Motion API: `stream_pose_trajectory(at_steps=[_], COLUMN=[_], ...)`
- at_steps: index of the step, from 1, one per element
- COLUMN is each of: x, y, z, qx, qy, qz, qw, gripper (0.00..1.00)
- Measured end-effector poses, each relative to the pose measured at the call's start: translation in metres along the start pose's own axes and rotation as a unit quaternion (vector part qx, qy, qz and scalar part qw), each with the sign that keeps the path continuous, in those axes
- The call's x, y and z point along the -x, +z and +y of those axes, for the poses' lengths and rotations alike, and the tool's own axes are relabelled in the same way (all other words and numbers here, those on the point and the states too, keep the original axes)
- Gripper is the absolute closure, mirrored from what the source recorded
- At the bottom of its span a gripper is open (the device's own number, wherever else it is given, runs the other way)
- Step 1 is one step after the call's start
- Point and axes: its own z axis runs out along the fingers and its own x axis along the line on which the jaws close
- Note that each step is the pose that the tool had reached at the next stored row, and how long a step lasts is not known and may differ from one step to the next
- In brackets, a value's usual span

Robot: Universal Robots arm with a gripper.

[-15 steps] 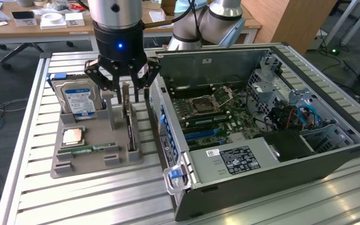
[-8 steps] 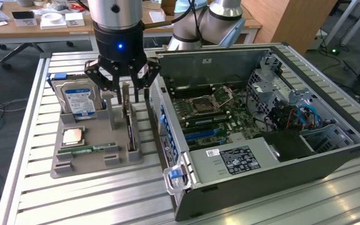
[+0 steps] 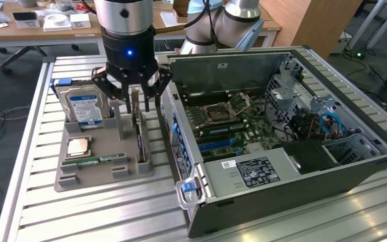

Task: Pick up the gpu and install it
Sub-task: 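Pick up the gpu and move the gpu toward the slot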

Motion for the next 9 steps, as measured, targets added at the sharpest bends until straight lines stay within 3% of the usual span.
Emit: stream_pose_trajectory(at_steps=[7,9], x=[0.0000,0.0000], y=[0.0012,0.0014], z=[-0.0001,0.0000], qx=[0.0000,0.0016], qy=[0.000,0.000], qz=[0.0000,0.0000], qw=[1.0000,1.0000], gripper=[0.58,0.58])
